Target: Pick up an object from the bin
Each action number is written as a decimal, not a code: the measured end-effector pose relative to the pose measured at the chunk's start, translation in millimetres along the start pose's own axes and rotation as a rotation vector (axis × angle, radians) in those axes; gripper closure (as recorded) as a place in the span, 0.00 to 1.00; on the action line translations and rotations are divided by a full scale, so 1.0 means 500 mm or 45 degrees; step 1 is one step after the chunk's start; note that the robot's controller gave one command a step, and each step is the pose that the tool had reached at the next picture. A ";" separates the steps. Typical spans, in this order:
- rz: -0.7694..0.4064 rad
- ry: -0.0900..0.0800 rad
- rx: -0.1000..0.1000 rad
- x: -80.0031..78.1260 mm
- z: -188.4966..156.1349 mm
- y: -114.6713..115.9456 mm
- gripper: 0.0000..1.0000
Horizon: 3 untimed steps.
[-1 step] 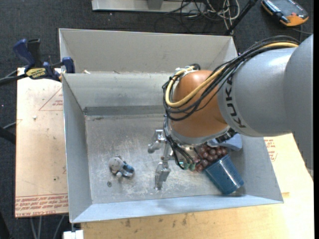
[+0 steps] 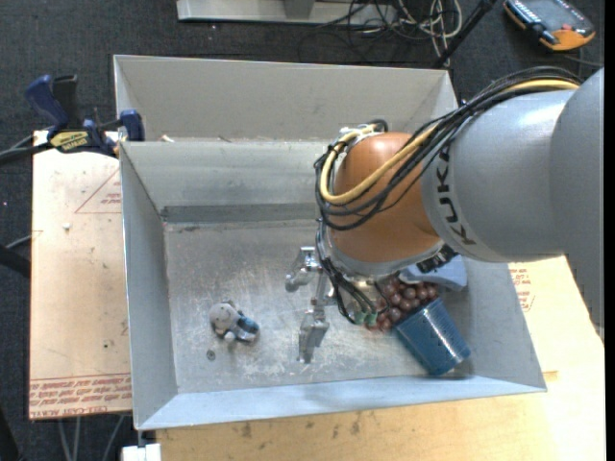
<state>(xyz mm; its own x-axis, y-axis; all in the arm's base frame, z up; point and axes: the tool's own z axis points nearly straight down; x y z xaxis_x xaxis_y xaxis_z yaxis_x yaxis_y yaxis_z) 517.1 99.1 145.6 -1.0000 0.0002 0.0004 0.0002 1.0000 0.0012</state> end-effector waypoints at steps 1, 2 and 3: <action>0.039 -0.008 -0.002 -0.024 0.103 0.124 0.00; 0.063 0.003 0.000 -0.010 0.101 0.172 0.00; 0.051 -0.002 0.001 -0.011 0.092 0.127 0.00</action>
Offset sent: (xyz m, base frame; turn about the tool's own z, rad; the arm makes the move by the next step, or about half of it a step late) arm 0.0008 0.0797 -0.0059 0.0742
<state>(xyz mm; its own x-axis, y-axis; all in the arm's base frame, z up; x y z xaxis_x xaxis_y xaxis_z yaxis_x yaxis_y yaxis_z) 522.6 162.9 99.7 -0.9992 0.0405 -0.0009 0.0405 0.9992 0.0006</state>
